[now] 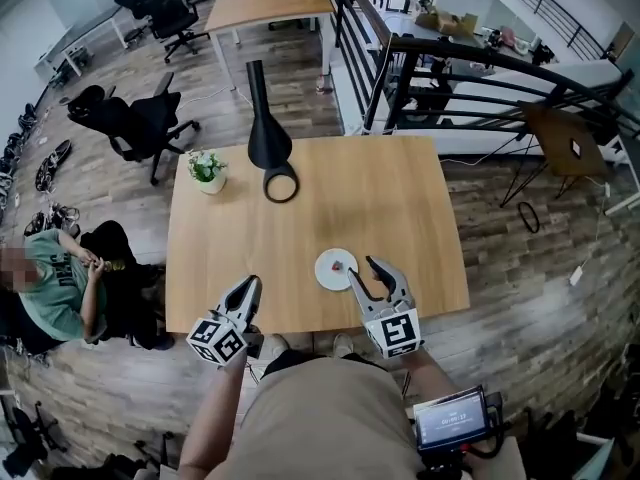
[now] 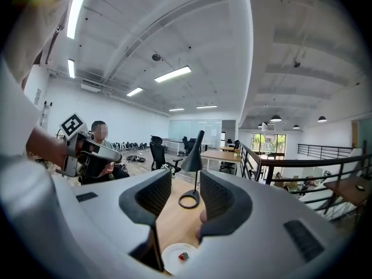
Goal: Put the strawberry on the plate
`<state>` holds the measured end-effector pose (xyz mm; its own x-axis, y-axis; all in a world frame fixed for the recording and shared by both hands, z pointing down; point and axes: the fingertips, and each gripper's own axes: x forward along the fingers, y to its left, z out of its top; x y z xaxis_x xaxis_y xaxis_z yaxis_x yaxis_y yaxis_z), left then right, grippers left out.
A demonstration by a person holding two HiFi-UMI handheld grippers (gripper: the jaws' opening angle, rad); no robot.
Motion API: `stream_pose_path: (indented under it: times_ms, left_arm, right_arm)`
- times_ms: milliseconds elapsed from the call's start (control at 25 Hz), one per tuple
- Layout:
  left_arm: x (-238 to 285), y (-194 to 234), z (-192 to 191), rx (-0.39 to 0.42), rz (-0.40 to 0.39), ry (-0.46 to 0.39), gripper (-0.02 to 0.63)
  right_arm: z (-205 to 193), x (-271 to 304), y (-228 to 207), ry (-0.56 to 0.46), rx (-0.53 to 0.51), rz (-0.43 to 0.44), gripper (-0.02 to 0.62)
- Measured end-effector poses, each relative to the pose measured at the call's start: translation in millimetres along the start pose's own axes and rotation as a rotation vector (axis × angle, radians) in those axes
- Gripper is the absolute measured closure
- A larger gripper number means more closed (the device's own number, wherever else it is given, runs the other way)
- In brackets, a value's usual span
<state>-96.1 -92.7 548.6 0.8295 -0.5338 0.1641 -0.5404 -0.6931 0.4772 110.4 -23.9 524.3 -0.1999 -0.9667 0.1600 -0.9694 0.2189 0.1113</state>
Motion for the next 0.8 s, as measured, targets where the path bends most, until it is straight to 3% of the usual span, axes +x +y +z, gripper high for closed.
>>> stream_pose_path:
  times_ms: [800]
  left_arm:
    - [28, 4, -10, 0.025, -0.063, 0.083, 0.601]
  right_arm:
    - [-17, 11, -11, 0.038, 0.028, -0.064, 0.436]
